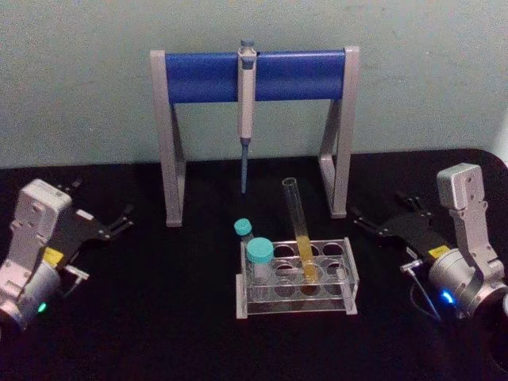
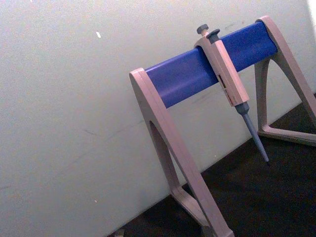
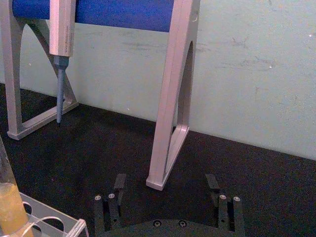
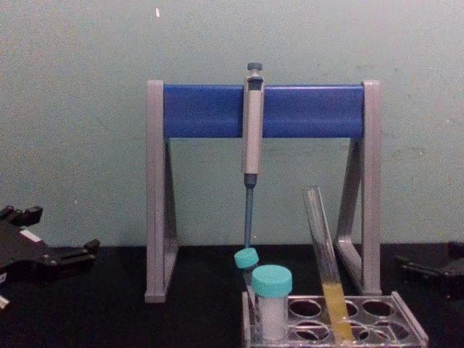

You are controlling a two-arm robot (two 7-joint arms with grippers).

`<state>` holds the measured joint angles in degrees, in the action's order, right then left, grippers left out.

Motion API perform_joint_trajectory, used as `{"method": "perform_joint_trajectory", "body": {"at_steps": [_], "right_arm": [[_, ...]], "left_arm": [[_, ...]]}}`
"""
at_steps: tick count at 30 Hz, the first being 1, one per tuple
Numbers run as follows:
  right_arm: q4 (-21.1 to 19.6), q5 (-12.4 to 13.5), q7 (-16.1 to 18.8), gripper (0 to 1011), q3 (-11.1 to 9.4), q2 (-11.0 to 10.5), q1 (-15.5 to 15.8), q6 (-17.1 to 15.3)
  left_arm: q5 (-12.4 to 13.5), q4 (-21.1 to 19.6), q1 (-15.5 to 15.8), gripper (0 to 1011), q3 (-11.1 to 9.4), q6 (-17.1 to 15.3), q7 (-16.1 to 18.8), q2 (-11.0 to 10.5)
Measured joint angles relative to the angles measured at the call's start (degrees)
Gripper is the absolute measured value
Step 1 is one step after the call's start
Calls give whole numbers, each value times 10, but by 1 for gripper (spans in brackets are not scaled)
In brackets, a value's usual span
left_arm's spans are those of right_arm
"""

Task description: Pick up the test tube from the test tube rack, shake it, then place it back into the test tube rack.

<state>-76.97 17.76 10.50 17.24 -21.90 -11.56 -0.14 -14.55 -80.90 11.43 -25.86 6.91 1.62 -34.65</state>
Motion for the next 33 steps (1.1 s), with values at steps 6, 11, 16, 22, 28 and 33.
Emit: {"method": "perform_joint_trajectory", "body": {"at_steps": [6,11,16,22,28,33], "right_arm": [[-1,0,-1,1000,0,0,0,0],[-3,0,-2,1000,0,-1,0,0],[-3,0,-3,1000,1,-1,1,0],[-4,0,-4,1000,1,-1,1,0],[-4,0,-4,1000,1,-1,1,0],[-4,0,-4,1000,1,-1,1,1]], "left_arm": [[0,0,0,1001,0,0,0,0],[0,0,0,1001,0,0,0,0],[0,0,0,1001,0,0,0,0],[0,0,0,1001,0,0,0,0],[0,0,0,1001,0,0,0,0],[0,0,0,1001,0,0,0,0]]}}
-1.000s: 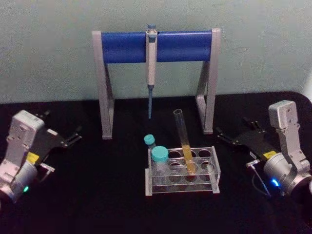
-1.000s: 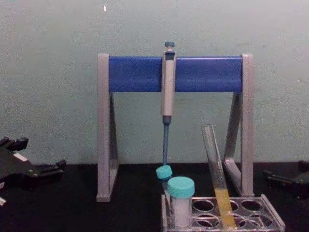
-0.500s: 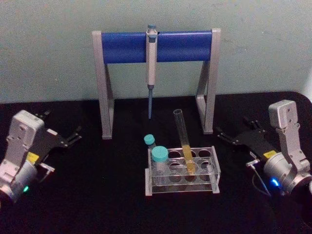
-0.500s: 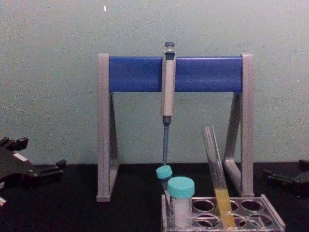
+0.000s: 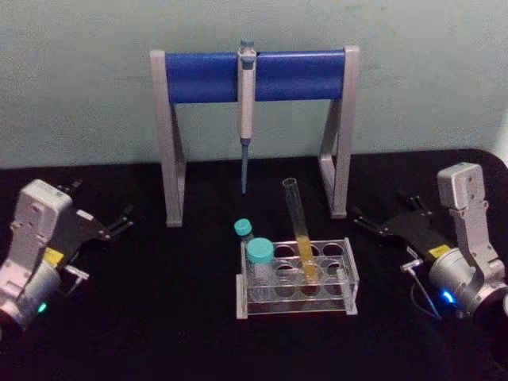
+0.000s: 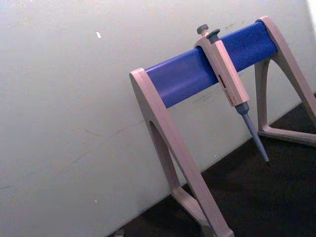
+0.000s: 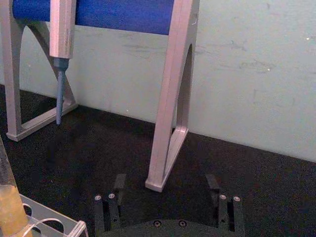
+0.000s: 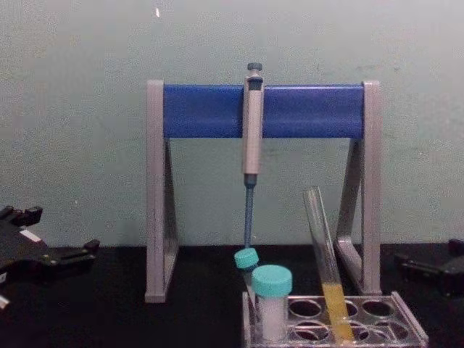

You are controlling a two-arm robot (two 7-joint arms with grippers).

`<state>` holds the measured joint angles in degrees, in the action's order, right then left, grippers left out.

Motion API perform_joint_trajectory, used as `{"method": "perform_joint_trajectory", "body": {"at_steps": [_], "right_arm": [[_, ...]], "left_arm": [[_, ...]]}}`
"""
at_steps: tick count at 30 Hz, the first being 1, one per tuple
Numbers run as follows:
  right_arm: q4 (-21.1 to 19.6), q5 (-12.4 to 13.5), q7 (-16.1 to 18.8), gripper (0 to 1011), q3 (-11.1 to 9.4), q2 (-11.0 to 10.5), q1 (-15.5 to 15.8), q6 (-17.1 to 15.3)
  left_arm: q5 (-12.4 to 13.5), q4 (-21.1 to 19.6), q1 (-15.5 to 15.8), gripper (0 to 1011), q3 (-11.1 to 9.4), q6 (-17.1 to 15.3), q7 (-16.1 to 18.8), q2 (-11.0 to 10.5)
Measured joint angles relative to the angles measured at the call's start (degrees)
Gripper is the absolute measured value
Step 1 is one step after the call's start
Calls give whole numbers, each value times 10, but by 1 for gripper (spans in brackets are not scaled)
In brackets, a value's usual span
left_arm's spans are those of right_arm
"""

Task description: Pick up the test tube from the test tube rack, shake it, then place it back into the test tube rack.

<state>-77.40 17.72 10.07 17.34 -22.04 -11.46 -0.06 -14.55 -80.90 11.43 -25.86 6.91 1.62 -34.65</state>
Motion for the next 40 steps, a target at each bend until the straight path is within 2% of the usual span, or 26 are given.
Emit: {"method": "perform_joint_trajectory", "body": {"at_steps": [40], "right_arm": [[0,0,0,1000,0,0,0,0]], "left_arm": [[0,0,0,1001,0,0,0,0]]}}
